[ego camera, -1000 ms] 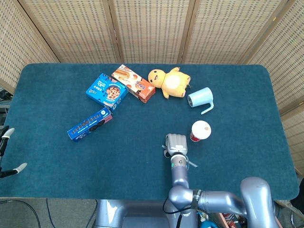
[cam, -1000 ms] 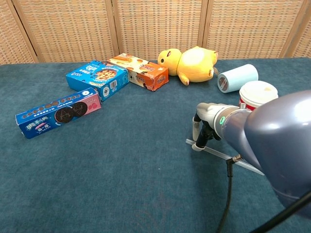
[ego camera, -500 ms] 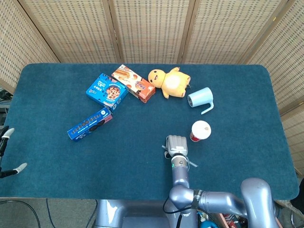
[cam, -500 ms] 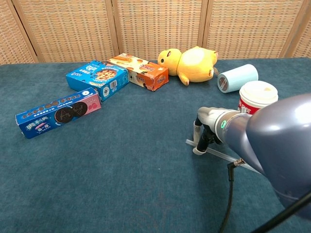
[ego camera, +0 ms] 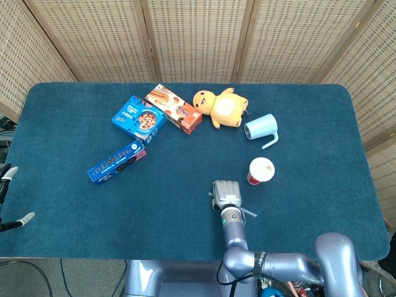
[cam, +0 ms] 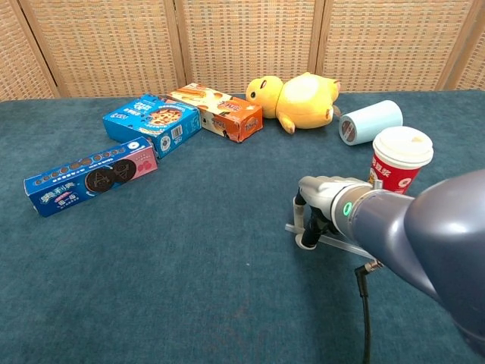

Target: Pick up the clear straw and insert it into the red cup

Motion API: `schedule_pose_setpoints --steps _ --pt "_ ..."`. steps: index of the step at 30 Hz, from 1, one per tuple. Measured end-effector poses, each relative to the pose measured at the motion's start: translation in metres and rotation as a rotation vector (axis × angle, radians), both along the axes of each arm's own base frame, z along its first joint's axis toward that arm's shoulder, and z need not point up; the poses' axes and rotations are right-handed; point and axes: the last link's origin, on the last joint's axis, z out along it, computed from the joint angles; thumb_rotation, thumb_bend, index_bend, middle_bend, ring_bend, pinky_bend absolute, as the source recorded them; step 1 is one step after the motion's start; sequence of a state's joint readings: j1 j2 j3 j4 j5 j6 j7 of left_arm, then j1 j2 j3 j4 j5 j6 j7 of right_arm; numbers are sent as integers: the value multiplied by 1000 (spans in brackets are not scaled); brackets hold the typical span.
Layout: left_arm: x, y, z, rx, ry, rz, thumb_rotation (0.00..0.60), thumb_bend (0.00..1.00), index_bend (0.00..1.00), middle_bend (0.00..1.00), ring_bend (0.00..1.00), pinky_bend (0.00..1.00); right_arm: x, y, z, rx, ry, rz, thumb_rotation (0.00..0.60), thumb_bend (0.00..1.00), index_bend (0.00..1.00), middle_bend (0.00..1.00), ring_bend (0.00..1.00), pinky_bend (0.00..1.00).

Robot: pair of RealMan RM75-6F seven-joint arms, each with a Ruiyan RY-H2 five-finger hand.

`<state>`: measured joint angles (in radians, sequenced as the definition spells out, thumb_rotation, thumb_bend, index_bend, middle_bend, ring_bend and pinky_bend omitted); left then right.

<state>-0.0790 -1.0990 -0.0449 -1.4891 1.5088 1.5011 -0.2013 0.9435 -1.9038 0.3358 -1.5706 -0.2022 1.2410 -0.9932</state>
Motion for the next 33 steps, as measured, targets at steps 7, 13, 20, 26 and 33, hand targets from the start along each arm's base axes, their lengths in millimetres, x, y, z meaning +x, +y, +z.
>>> schedule_pose_setpoints --steps 7,13,20,26,33 --pt "0 0 0 -3 -2 0 600 101 0 0 0 0 2 12 -2 48 2 45 600 519 619 954 835 1000" --pt "0 0 0 -4 -2 0 600 101 0 0 0 0 2 19 -3 71 15 96 600 543 645 962 835 1000" --pt "0 0 -1 -6 0 0 600 101 0 0 0 0 1 29 -3 95 16 154 600 582 728 963 835 1000" --pt "0 0 -1 -6 0 0 600 102 0 0 0 0 3 31 -2 91 -5 174 600 600 743 965 835 1000" --pt "0 1 -1 -8 -3 1 600 100 0 0 0 0 8 31 6 67 -62 201 600 605 750 967 835 1000"
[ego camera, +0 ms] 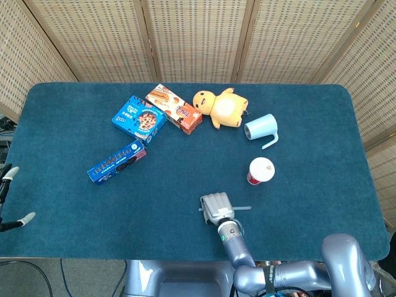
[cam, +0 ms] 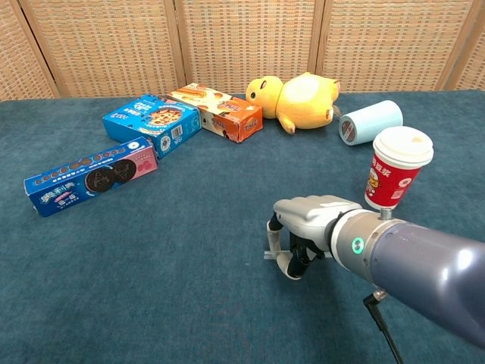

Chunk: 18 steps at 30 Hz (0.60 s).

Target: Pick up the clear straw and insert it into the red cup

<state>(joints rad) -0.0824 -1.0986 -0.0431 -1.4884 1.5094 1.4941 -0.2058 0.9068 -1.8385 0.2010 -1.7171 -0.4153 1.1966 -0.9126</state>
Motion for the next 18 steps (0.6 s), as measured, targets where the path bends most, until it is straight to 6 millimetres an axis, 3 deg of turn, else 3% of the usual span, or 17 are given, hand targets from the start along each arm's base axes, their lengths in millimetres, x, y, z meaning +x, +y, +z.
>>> schedule_pose_setpoints --steps 5,18 --pt "0 0 0 -1 -4 -1 600 102 0 0 0 0 10 -2 13 -18 -88 11 600 610 751 967 836 1000" --pt "0 -1 0 -4 -8 -3 600 101 0 0 0 0 35 -20 69 -100 -351 -20 600 637 753 967 836 1000"
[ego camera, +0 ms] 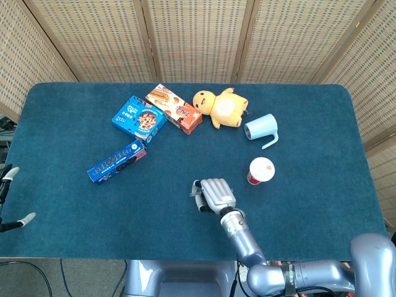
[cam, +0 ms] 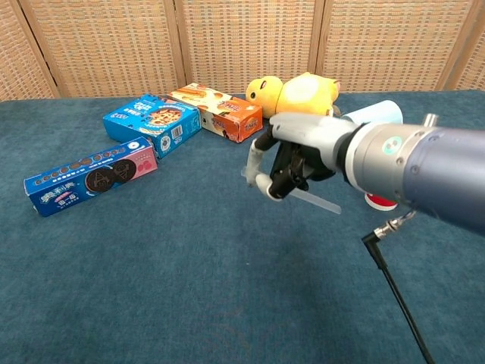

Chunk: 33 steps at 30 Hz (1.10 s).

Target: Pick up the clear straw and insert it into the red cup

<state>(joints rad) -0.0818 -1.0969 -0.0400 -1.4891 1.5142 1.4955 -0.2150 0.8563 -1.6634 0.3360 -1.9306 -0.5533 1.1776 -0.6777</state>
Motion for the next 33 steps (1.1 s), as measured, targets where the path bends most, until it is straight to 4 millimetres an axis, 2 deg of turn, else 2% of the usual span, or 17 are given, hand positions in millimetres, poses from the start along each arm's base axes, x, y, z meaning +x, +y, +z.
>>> schedule_pose_setpoints --steps 11,20,27,33 --pt "0 1 0 -1 -2 3 600 101 0 0 0 0 24 -18 54 31 -324 -146 600 660 755 967 836 1000" --pt "0 1 0 -1 -4 4 600 101 0 0 0 0 35 -40 115 20 -565 -231 600 674 755 967 836 1000" --pt "1 1 0 -1 -3 -1 600 101 0 0 0 0 11 -58 164 -54 -680 -304 600 675 755 967 836 1000" --pt "2 0 1 3 -4 -8 600 101 0 0 0 0 -16 -62 187 -63 -710 -354 600 675 760 969 835 1000"
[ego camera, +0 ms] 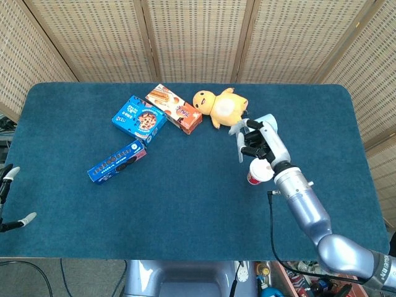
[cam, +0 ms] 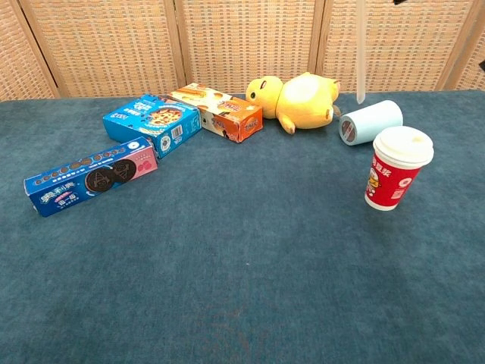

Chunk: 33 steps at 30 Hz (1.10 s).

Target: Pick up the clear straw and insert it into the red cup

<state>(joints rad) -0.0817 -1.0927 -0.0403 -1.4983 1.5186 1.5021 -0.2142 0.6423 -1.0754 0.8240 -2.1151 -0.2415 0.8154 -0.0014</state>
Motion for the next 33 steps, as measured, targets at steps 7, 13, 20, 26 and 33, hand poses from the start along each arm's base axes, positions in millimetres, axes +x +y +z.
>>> schedule_pose_setpoints --steps 7,13,20,26,33 --pt "2 -1 0 0 0 -6 600 102 0 0 0 0 -36 -2 5 21 5 -43 600 683 763 969 836 1000" --pt "2 -1 -1 -3 2 -5 600 101 0 0 0 0 -54 -5 3 27 17 -61 600 683 763 969 836 1000" --pt "1 -1 -1 0 0 -3 600 101 0 0 0 0 -72 -12 3 14 19 -81 600 684 763 969 836 1000" --pt "1 -1 -1 -3 0 -3 600 101 0 0 0 0 -80 -13 0 18 20 -90 600 685 763 969 836 1000" --pt "1 -1 -1 -2 0 -4 600 101 0 0 0 0 -84 -15 3 12 24 -88 600 685 763 969 835 1000"
